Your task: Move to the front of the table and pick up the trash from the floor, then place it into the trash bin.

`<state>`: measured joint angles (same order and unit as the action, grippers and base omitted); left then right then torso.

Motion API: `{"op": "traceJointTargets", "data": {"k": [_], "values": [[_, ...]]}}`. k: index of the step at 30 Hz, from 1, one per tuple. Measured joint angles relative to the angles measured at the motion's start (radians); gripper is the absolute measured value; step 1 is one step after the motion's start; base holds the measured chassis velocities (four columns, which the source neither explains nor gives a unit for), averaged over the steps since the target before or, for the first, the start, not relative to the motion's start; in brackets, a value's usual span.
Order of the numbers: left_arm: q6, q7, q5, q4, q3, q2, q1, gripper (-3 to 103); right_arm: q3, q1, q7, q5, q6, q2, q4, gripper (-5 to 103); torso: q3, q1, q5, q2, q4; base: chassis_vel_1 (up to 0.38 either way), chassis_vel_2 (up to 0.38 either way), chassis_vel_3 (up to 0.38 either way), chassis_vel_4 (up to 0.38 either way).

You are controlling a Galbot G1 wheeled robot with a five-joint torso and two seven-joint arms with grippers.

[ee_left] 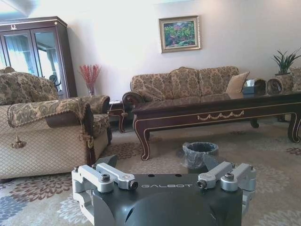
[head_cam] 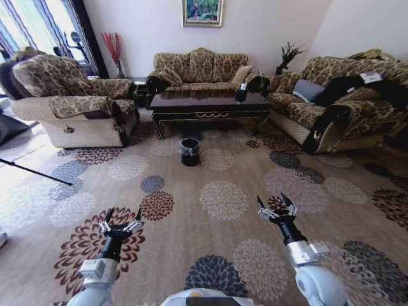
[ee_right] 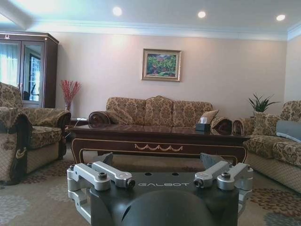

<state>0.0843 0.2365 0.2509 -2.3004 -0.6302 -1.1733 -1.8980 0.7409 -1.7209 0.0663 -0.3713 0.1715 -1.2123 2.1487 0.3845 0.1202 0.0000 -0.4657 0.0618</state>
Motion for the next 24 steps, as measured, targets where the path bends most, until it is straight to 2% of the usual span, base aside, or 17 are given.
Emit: {"op": "traceJointTargets", "data": {"k": [24], "values": [[0.0, 0.0, 0.0, 0.0, 0.0, 0.0, 0.0, 100, 0.0, 0.0, 0.0, 0.0, 0.0, 0.0, 0.0, 100, 0.063, 0.039, 0.0, -0.102, 0.0, 0.0, 0.0, 0.0, 0.0]]}}
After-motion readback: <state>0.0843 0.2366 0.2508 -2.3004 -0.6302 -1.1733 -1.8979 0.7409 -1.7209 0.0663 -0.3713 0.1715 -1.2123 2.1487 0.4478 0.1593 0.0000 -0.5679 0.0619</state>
